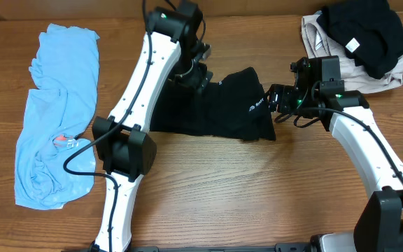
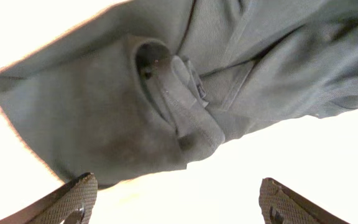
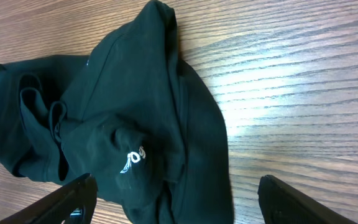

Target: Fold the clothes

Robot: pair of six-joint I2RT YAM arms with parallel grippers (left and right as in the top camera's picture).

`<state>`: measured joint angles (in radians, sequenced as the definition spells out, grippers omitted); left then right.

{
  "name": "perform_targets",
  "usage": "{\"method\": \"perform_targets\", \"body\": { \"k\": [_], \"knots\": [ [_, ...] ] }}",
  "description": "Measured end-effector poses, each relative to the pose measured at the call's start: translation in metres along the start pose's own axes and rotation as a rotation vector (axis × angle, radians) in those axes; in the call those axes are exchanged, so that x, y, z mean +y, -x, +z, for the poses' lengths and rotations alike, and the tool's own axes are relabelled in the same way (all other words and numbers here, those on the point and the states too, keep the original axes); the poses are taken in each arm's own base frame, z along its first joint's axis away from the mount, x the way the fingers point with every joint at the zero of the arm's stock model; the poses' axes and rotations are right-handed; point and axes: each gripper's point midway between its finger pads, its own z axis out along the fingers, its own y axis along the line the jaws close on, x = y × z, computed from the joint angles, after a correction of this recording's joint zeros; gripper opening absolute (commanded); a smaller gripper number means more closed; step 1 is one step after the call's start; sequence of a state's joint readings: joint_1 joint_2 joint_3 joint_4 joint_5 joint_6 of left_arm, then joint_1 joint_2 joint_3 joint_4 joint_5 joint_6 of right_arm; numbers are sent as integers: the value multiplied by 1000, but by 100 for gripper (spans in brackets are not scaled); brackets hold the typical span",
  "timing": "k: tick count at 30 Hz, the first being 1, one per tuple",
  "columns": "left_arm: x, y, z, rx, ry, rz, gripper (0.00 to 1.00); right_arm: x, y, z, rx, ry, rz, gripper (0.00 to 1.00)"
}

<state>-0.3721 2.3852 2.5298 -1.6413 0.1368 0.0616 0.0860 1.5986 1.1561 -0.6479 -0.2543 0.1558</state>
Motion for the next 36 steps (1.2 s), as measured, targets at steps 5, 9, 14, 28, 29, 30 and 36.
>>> {"method": "perform_targets", "body": {
  "k": [5, 9, 14, 28, 29, 30, 36],
  "knots": [
    [1, 13, -40, -118, 41, 13, 87, -1, -5, 0, 18, -4, 6, 89],
    [1, 17, -61, -179, 58, 19, 89, -2, -10, 0, 39, -9, 3, 90],
    [5, 8, -110, -283, 124, 8, 91, -3, -12, 0, 49, -11, -5, 92],
    [10, -52, -219, -496, 254, -82, 100, -5, -11, 0, 44, -27, -13, 100],
    [12, -54, -217, -486, 262, -92, 100, -6, -11, 0, 45, -29, -13, 100],
    [19, -58, -211, -455, 287, -120, 100, -6, -11, 0, 41, -30, -14, 100],
    [58, -76, -171, -293, 364, -264, 100, -3, 8, 2, -36, -19, -35, 100]
  ]
}}
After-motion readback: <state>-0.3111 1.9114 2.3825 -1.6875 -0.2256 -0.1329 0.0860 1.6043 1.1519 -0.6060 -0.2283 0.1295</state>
